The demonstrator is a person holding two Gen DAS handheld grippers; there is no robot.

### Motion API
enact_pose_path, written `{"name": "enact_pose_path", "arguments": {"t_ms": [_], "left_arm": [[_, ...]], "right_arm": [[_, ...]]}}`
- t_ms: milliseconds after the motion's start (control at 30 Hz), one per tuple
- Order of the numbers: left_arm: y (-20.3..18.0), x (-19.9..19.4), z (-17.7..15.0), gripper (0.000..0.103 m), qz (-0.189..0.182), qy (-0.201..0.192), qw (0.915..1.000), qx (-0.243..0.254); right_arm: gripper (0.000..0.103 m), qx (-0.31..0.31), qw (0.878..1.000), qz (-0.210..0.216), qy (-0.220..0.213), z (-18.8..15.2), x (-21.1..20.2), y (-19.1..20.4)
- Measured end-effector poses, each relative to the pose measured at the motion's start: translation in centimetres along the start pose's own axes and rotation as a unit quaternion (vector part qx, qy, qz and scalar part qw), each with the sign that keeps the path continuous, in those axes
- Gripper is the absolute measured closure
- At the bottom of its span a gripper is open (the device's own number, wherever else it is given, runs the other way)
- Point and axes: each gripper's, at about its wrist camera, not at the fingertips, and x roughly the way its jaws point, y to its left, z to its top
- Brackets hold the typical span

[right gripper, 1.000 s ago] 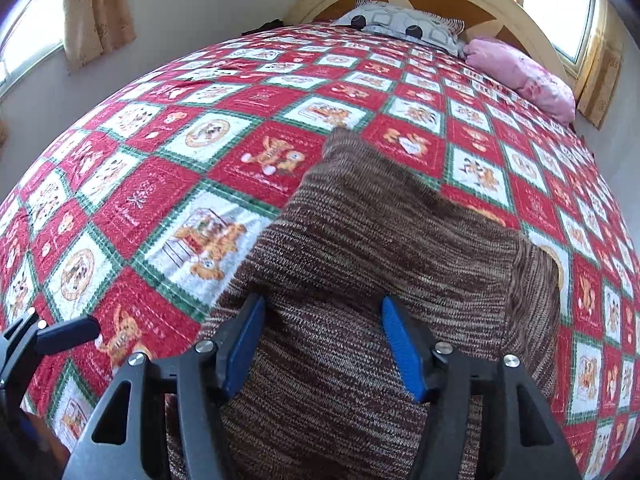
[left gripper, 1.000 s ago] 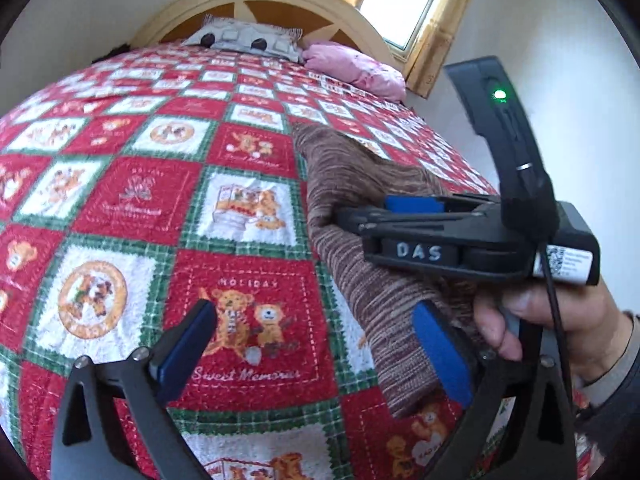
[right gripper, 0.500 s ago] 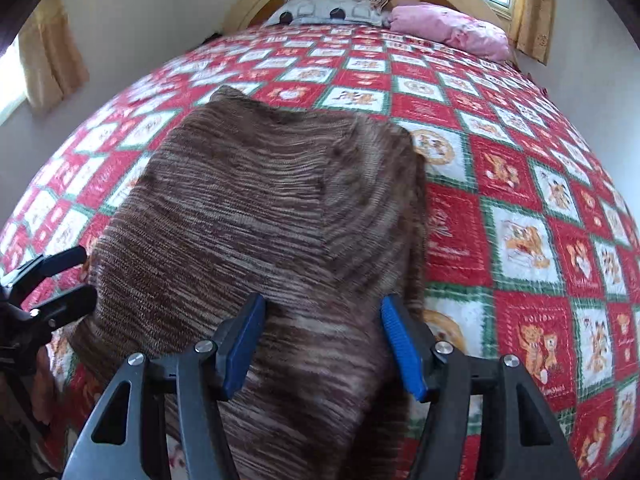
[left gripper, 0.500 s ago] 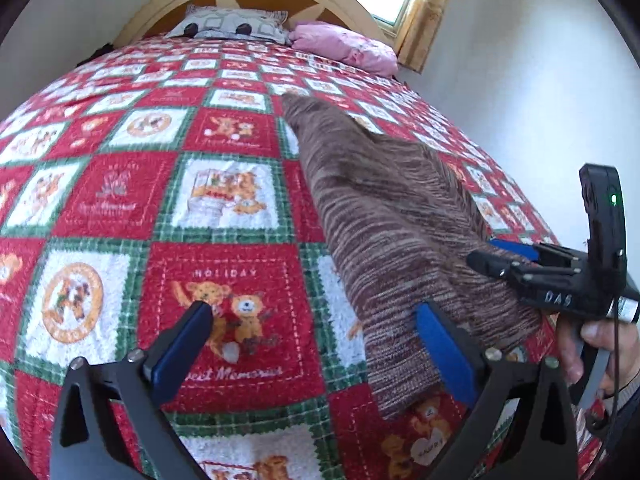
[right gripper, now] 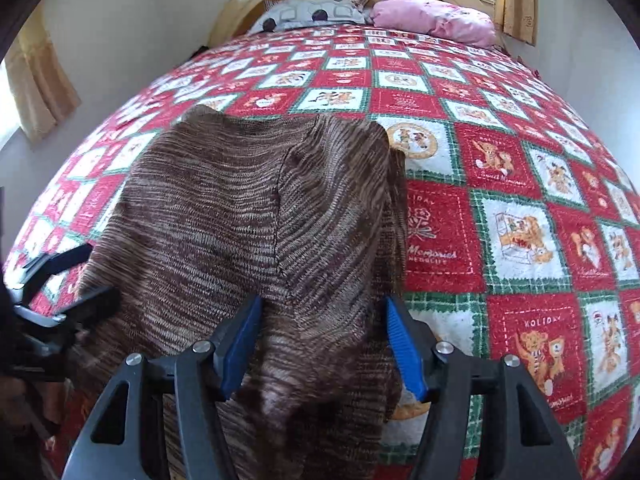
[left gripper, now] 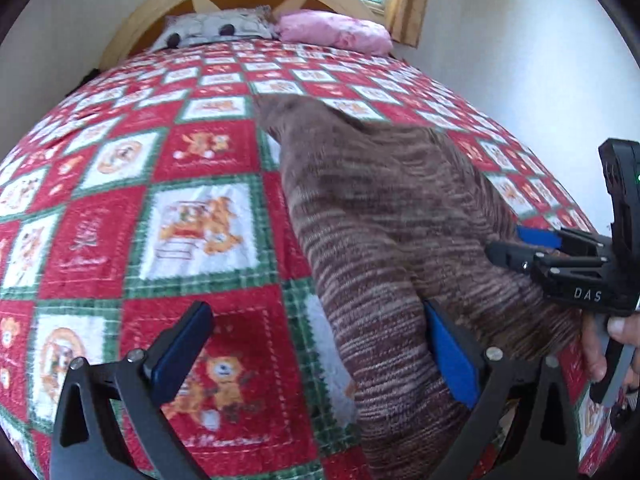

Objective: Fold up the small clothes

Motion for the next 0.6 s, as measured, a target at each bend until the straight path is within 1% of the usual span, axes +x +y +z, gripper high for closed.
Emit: {"name": "enact_pose_path", "arguments": {"t_ms": [67,133,200,300,333,467,600], "left_arm": [[0.2,0.0,-0.1,0.0,-0.004,0.002,1.0,-0.002],[0.3,0.0,-0.2,0.0,-0.006,0.002,1.0,-0.003],[0.0,0.2,-0.1,0.0,0.0,0.002,1.0,0.002],[-0.2,0.1,-0.2,0.0,0.002,0.0,1.0,0.005],[-0.1,0.2,-0.1,0.0,0.0,0.0,1.0,0.004],[-0.1,0.2,-0.1,0.0,-0.002,0.0,1.0,0.001],[0.0,0.2,-0.1,0.0,-0.006,0.0,1.0,-0.002]], "right_arm": [[0.04,0.0,1.0,0.003,-0.003,-0.3,-0.1,-0.4],[0.036,0.007,1.0,0.007,0.001,-0.3,0.0,-0.8],[0.034,0.02,1.0,0.016,0.005,-0.2,0.4,-1.4],[0.033,0.021,0.999,0.024,0.004,0.1,0.0,-1.4],[0.033,0.027,0.999,0.033,0.004,0.4,-0.3,-1.6],[0.033,0.078,0.995,0.06,-0.018,1.8,-1.1,-3.4],[0.033,0.098,0.993,0.065,-0.012,3.1,-0.1,-4.7]]}}
